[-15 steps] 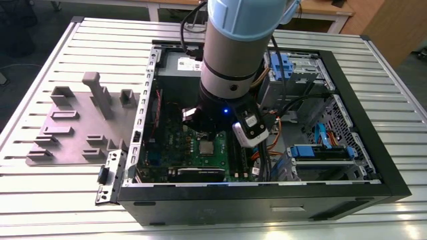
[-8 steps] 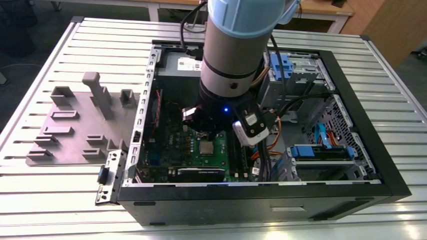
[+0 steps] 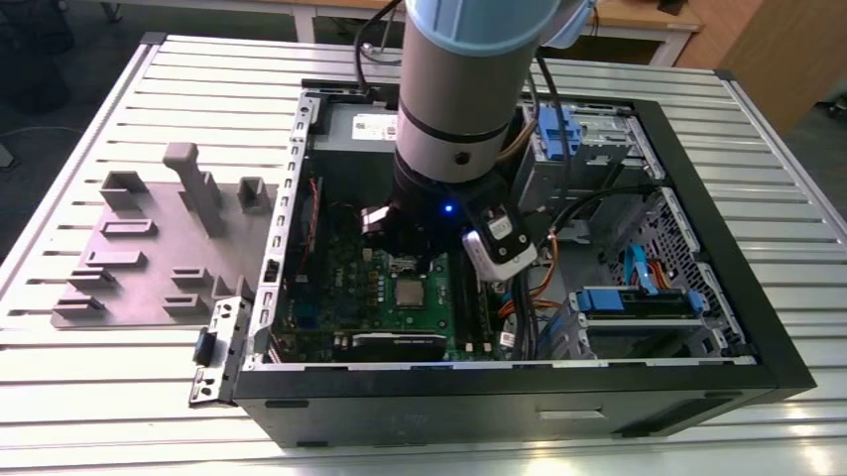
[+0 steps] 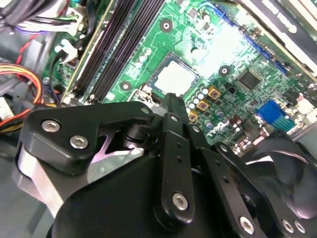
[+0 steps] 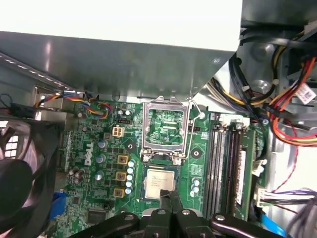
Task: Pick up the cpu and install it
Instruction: 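Close the cpu cover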
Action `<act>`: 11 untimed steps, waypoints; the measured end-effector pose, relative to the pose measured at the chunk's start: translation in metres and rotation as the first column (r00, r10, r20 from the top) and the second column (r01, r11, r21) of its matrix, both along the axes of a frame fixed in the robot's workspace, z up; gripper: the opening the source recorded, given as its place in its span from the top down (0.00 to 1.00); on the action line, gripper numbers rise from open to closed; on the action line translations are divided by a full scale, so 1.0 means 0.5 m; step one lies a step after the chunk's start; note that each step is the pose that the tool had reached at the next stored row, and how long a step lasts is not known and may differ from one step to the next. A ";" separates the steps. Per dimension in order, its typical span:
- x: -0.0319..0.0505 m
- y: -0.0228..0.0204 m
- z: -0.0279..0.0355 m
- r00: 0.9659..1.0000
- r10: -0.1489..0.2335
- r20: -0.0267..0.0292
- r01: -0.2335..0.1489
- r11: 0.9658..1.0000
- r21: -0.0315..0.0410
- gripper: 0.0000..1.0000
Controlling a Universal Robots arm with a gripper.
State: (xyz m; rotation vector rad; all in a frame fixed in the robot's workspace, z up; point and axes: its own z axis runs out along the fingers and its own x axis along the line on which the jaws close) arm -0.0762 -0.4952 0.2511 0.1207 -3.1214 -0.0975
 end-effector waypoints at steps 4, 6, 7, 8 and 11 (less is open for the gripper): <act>0.000 0.0000 -0.001 0.998 0.057 0.001 -0.057 0.998 0.000 0.89; 0.000 0.0000 -0.002 0.996 0.093 0.001 -0.093 0.996 0.000 0.89; 0.000 0.0000 -0.002 0.994 0.111 0.001 -0.111 0.994 0.000 0.89; 0.000 0.0000 -0.002 0.992 0.129 0.001 -0.129 0.992 0.000 0.89; 0.000 0.0000 -0.003 0.983 0.184 0.001 -0.184 0.983 0.000 0.89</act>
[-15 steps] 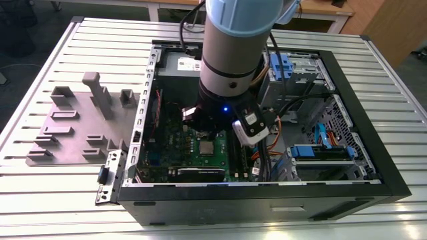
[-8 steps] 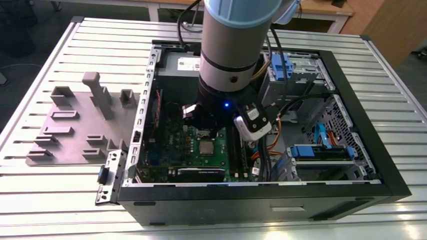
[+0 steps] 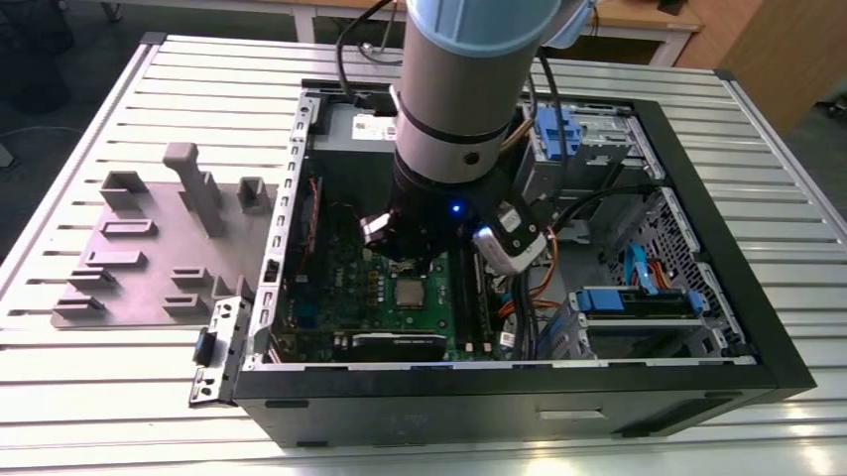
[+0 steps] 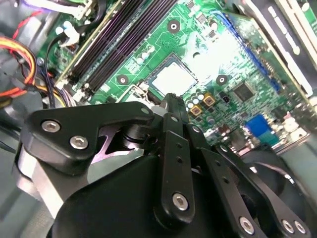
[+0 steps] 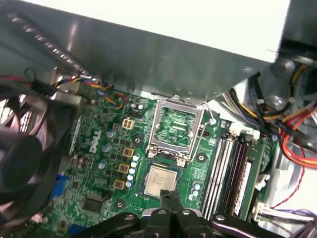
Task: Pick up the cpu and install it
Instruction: 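Close the cpu cover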
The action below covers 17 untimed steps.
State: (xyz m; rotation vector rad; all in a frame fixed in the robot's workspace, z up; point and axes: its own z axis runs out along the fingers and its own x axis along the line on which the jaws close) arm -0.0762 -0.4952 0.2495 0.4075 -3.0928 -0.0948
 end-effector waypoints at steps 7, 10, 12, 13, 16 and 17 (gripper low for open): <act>0.000 0.0000 -0.002 0.992 0.127 0.000 -0.127 0.992 0.000 0.89; 0.000 0.0000 -0.003 0.980 0.197 0.000 -0.197 0.980 0.000 0.89; 0.000 -0.0001 -0.003 0.977 0.213 0.000 -0.213 0.977 0.000 0.89; 0.000 -0.0001 -0.003 0.977 0.213 0.000 -0.213 0.977 0.000 0.89; 0.001 0.0000 -0.004 0.977 0.213 0.000 -0.213 0.977 0.000 0.89; 0.003 0.0004 -0.004 0.977 0.213 0.000 -0.213 0.977 0.000 0.89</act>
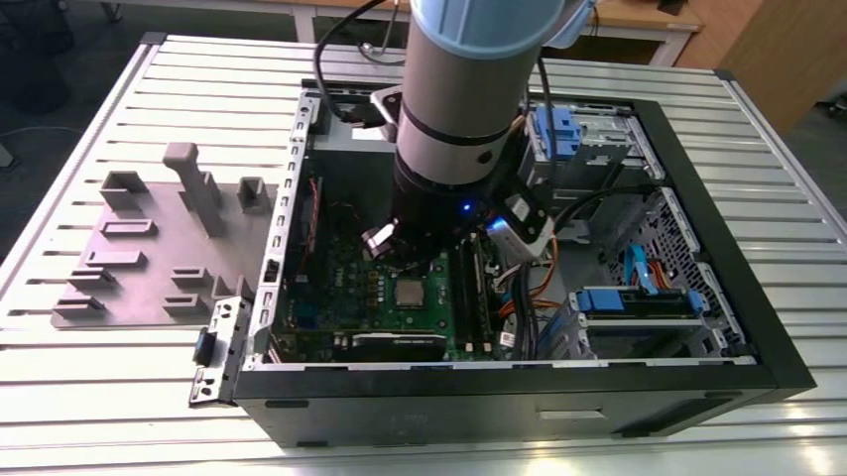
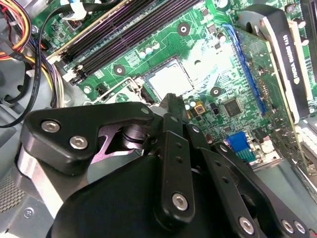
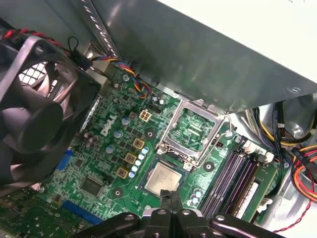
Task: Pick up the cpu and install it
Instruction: 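Close the cpu cover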
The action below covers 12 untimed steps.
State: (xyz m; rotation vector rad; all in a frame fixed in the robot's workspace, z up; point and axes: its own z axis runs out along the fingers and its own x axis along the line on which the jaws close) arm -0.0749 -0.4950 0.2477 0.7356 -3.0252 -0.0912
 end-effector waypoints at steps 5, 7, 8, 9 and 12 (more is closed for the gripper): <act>0.002 0.0010 0.000 1.000 0.000 0.000 0.000 1.000 0.000 0.89; 0.003 0.0018 0.000 1.000 0.000 0.000 0.000 1.000 0.000 0.89; 0.003 0.0018 0.000 1.000 0.000 0.000 0.000 1.000 0.000 0.89; 0.003 0.0018 0.000 1.000 0.000 0.000 0.000 1.000 0.000 0.89; 0.003 0.0019 0.000 1.000 0.000 0.000 0.000 1.000 0.000 0.89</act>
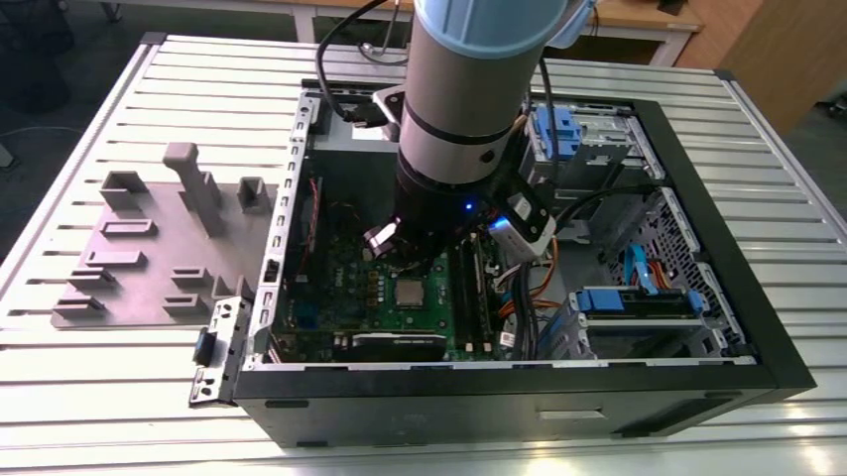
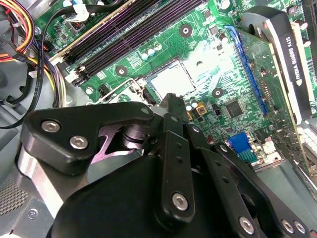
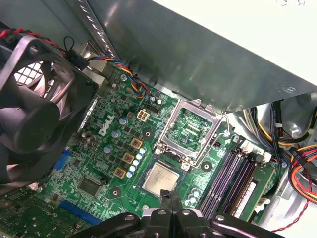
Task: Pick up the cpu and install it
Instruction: 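Close the cpu cover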
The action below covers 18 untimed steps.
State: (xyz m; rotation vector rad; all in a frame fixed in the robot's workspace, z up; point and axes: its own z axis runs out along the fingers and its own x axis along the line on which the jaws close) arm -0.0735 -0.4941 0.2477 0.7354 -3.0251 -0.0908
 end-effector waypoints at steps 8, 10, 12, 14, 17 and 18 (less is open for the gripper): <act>0.000 0.0001 0.000 1.000 0.013 0.000 -0.013 1.000 0.000 0.89; 0.000 0.0001 0.000 0.999 0.049 0.000 -0.049 0.999 0.000 0.89; 0.000 0.0000 0.000 0.996 0.085 0.000 -0.085 0.996 0.000 0.89; 0.001 0.0005 0.000 0.995 0.102 0.000 -0.102 0.995 0.000 0.89; 0.007 0.0044 0.000 0.995 0.102 0.000 -0.102 0.995 0.000 0.89; 0.008 0.0065 0.000 0.995 0.102 0.000 -0.102 0.995 0.000 0.89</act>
